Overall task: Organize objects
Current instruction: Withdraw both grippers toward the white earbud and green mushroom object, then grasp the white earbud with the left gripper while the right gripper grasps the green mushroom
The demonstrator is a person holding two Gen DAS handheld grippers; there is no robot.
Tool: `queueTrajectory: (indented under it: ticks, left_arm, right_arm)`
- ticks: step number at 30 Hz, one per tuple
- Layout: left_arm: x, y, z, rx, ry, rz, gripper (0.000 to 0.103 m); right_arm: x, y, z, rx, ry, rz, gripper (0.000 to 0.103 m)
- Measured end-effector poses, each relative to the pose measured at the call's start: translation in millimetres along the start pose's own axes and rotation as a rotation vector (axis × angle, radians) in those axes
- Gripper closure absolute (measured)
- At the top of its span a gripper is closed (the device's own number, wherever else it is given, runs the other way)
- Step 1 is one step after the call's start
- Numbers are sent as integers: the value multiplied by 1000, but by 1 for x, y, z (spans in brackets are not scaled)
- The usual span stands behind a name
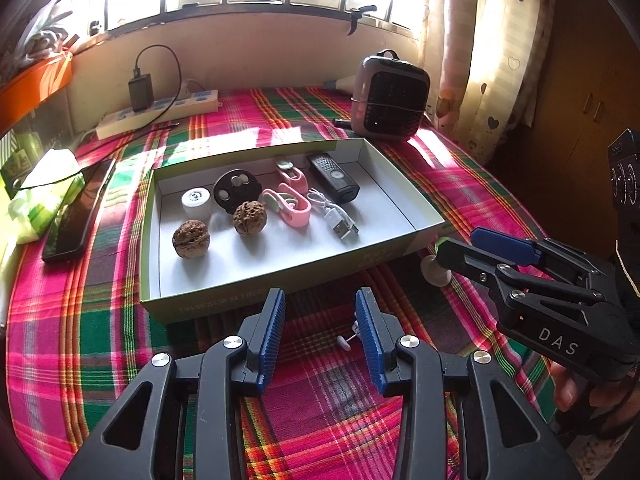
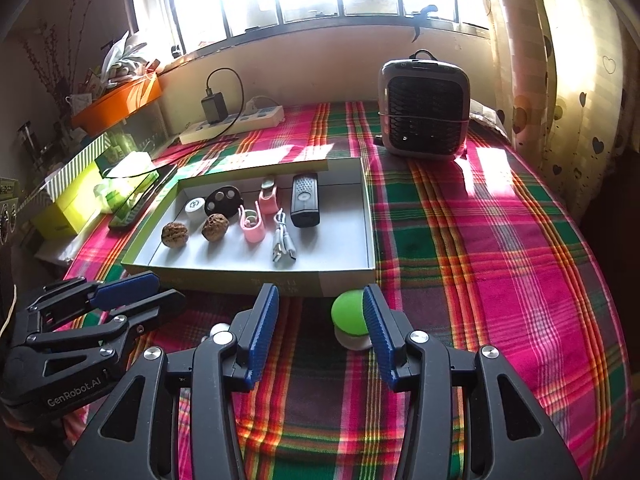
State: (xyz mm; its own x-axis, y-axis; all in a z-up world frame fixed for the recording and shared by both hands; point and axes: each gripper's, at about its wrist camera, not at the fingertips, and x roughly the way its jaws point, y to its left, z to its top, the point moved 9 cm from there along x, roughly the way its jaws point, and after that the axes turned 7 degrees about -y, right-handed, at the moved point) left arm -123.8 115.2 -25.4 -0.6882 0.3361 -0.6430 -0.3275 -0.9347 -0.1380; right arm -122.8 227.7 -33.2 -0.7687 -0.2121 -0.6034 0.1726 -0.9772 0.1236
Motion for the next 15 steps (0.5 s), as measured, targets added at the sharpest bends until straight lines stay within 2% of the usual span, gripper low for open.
queueTrajectory:
  ticks: [4,8,15]
  left_arm:
    - [2,-10,-8,8,16,-29,68]
    - [8,-15,-15,5,39,-38,66]
    - [17,-23,-23,4,67,-61,64]
  right_arm:
    - [-3,-6,-7,0,4,-9,56]
    - [-5,-11,-12,2,7,-13,50]
    - [-5,-19,-20,13,22,-22,49]
